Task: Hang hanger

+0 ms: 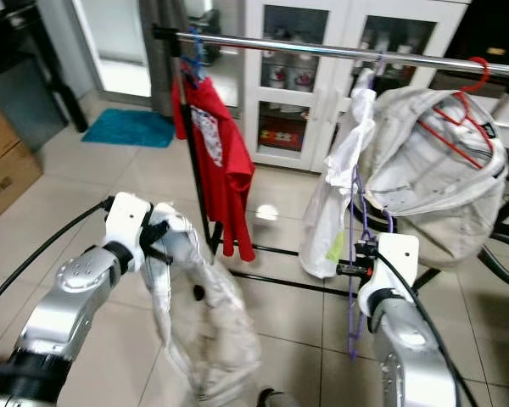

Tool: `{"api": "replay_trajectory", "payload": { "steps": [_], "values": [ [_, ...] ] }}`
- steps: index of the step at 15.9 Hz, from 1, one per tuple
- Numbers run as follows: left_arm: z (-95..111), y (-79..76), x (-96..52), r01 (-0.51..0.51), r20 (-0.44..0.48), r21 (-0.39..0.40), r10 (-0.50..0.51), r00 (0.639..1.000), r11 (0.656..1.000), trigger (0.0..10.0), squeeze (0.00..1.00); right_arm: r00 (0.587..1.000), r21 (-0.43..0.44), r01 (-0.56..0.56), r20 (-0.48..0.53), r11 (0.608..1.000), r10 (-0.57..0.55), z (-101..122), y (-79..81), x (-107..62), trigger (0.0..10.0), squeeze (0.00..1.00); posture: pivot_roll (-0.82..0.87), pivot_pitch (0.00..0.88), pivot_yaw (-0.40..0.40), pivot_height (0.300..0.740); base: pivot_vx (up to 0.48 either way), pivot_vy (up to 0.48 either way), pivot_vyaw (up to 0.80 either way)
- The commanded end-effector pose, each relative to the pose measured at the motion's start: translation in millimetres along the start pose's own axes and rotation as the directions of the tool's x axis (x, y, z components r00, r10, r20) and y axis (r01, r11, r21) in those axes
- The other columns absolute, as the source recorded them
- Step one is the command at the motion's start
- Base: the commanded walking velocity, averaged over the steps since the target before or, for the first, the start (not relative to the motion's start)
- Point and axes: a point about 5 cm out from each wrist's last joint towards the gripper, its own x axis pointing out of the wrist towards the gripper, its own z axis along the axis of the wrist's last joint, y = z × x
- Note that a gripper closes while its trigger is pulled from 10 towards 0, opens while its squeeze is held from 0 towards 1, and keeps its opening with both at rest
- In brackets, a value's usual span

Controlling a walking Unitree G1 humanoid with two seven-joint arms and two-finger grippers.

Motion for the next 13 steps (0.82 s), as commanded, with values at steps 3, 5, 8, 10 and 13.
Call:
{"api": "replay_trajectory", "payload": {
  "steps": [3,5,8,10,13],
  "values": [
    [-0.8,-12.1,-2.1,0.119,-0.012,0.021,-0.118,0.993,0.993,10.0,0.00,0.999,-0.044,0.013,0.037,0.999,-0.011,3.4,-1.1,-6.8,10.0,0.00,-0.10,0.000,0.018,0.740,0.000,0.000,-0.77],
    [2.6,-14.7,1.1,0.095,-0.004,0.043,-0.095,0.995,0.994,10.0,0.00,0.999,-0.097,-0.012,0.044,0.995,0.016,5.3,-5.3,-4.8,10.0,0.00,-0.08,0.000,-0.011,0.740,0.000,0.000,-0.77],
    [1.5,-8.1,-4.3,0.011,0.019,0.020,-0.012,1.000,1.000,10.0,0.00,0.998,-0.093,0.062,-0.005,0.994,-0.062,-4.7,-12.7,-3.3,10.0,0.00,-0.06,0.000,-0.041,0.740,0.000,0.000,-0.77],
    [2.9,-6.8,-4.7,0.011,0.025,0.025,-0.011,1.000,1.000,10.0,0.00,0.996,-0.066,0.094,0.005,0.993,-0.094,-1.5,-14.6,-2.3,10.0,0.00,-0.07,0.000,-0.036,0.740,0.000,0.000,-0.78],
    [9.7,-7.7,-1.0,0.023,0.041,0.033,-0.024,0.999,0.999,10.0,0.00,0.993,-0.061,0.121,0.001,0.991,-0.121,-3.3,-16.9,-4.1,10.0,0.00,-0.08,0.000,-0.021,0.740,0.000,0.000,-0.79]
  ]
}}
